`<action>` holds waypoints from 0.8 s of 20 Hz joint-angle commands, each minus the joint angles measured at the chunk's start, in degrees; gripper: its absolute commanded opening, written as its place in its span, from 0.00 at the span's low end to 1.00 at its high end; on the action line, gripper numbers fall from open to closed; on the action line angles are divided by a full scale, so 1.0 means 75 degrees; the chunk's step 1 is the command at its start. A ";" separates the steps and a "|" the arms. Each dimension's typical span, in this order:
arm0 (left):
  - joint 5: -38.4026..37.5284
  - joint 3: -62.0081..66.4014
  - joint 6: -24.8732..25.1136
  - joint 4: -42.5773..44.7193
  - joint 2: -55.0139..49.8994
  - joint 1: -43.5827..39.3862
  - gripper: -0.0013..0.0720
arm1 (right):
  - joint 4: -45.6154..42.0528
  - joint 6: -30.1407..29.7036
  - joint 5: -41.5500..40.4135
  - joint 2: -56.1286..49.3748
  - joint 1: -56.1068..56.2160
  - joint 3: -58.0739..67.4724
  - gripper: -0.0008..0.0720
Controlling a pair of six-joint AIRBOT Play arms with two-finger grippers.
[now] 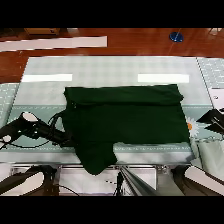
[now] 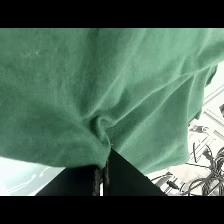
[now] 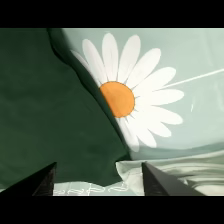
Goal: Fold the shirts.
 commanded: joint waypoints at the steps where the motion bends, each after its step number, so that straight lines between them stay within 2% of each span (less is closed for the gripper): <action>1: -0.0061 0.0003 0.0015 -0.0015 -0.0003 -0.0003 0.05 | -0.0137 0.0035 0.0146 -0.0405 -0.0003 -0.0006 0.85; 8: -0.0055 0.0003 0.0012 -0.0017 -0.0003 -0.0003 0.05 | -0.0463 -0.0029 0.0277 -0.0778 0.0003 -0.0545 0.81; 16: -0.0055 0.0003 0.0012 -0.0020 -0.0003 -0.0003 0.05 | 0.0207 -0.0219 -0.0414 -0.0778 0.0006 -0.1212 0.81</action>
